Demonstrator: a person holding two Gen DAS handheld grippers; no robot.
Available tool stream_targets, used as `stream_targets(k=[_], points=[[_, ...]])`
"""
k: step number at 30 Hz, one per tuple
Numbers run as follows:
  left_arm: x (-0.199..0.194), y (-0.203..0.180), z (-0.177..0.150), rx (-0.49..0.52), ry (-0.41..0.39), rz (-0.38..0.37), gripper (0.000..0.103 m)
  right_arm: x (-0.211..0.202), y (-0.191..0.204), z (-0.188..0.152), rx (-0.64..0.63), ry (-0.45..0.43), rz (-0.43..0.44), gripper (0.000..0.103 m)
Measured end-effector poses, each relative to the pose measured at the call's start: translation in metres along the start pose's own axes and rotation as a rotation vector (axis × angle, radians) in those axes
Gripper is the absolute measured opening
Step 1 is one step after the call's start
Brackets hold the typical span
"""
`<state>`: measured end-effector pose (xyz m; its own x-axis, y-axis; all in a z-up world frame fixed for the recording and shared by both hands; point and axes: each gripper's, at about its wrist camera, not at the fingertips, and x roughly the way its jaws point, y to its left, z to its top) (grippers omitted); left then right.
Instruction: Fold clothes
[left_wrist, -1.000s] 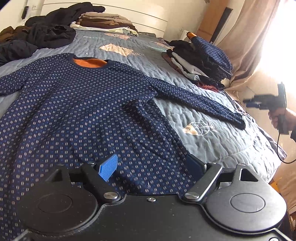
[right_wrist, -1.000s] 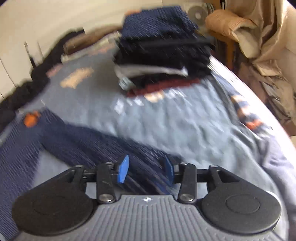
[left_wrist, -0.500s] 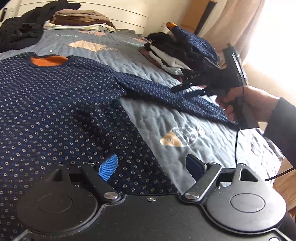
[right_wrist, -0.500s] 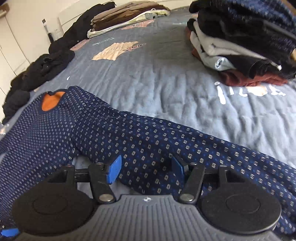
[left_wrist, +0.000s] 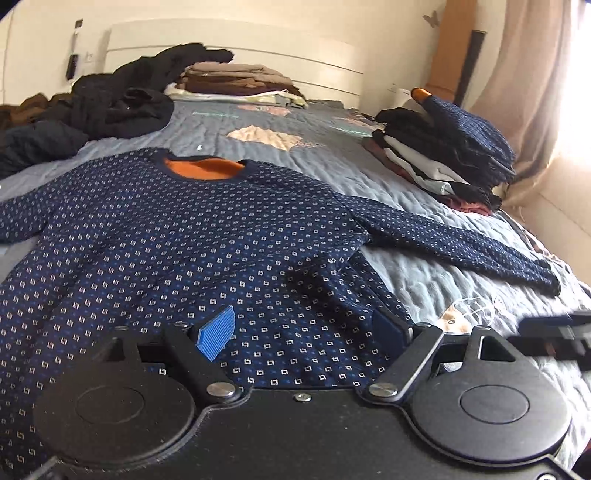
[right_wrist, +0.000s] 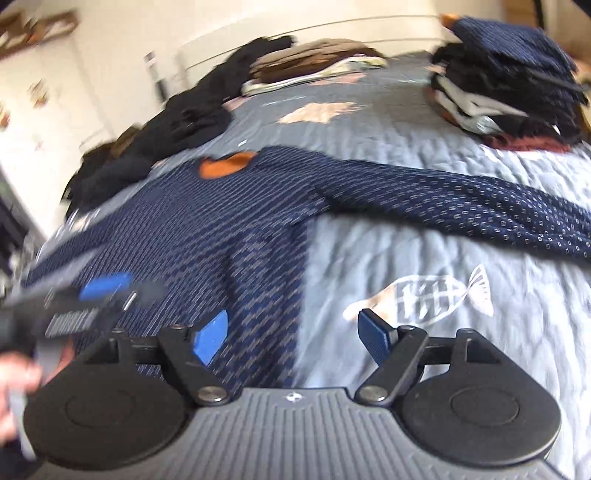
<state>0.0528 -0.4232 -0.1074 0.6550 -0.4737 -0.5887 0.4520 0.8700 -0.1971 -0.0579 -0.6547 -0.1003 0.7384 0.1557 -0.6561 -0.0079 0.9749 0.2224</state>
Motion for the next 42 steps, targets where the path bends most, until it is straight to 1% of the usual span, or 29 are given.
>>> stream_targets(k=[3,5,7,9,11,12,16,18,22,25,27,31,34,36,38,41,42], points=[[-0.010,0.001,0.000,-0.004,-0.003,-0.018,0.080,-0.025,0.027,-0.021,-0.165,0.021,-0.015,0.077],[-0.017,-0.001,0.001,-0.008,-0.013,-0.048,0.081,-0.035,0.042,-0.038,-0.277,0.059,-0.046,0.077],[-0.020,-0.005,0.001,-0.007,-0.022,-0.075,0.082,-0.042,0.055,-0.056,-0.374,0.081,-0.067,0.077],[-0.021,-0.010,0.000,0.002,-0.027,-0.090,0.086,-0.046,0.064,-0.073,-0.461,0.093,-0.081,0.077],[-0.021,-0.015,-0.002,0.020,-0.023,-0.093,0.087,-0.046,0.071,-0.086,-0.542,0.110,-0.089,0.075],[-0.021,-0.017,-0.004,0.028,-0.018,-0.094,0.087,-0.044,0.072,-0.091,-0.565,0.116,-0.103,0.075],[-0.022,-0.016,-0.005,0.024,-0.017,-0.103,0.087,-0.038,0.070,-0.094,-0.584,0.154,-0.117,0.074],[-0.022,-0.015,-0.004,0.014,-0.017,-0.108,0.087,-0.038,0.072,-0.095,-0.637,0.172,-0.130,0.074],[-0.022,-0.011,-0.002,-0.006,-0.015,-0.118,0.087,-0.035,0.076,-0.095,-0.734,0.170,-0.128,0.074],[-0.023,-0.009,-0.001,-0.022,-0.014,-0.125,0.087,-0.030,0.079,-0.091,-0.777,0.147,-0.138,0.069],[-0.023,-0.007,-0.001,-0.032,-0.013,-0.130,0.087,-0.027,0.085,-0.093,-0.840,0.137,-0.144,0.068],[-0.023,-0.005,0.000,-0.045,-0.011,-0.136,0.087,-0.017,0.092,-0.101,-0.957,0.174,-0.148,0.067],[-0.023,-0.005,0.001,-0.049,-0.010,-0.138,0.088,-0.013,0.098,-0.108,-1.039,0.176,-0.142,0.066],[-0.023,-0.005,0.001,-0.051,-0.009,-0.139,0.088,-0.009,0.101,-0.113,-1.100,0.179,-0.136,0.063],[-0.023,-0.005,0.001,-0.053,-0.008,-0.138,0.088,-0.006,0.104,-0.113,-1.135,0.178,-0.132,0.059],[-0.022,-0.004,0.002,-0.058,-0.007,-0.139,0.088,0.000,0.106,-0.113,-1.182,0.180,-0.133,0.039],[-0.022,-0.004,0.002,-0.061,-0.007,-0.140,0.088,0.003,0.106,-0.114,-1.193,0.187,-0.133,0.035]])
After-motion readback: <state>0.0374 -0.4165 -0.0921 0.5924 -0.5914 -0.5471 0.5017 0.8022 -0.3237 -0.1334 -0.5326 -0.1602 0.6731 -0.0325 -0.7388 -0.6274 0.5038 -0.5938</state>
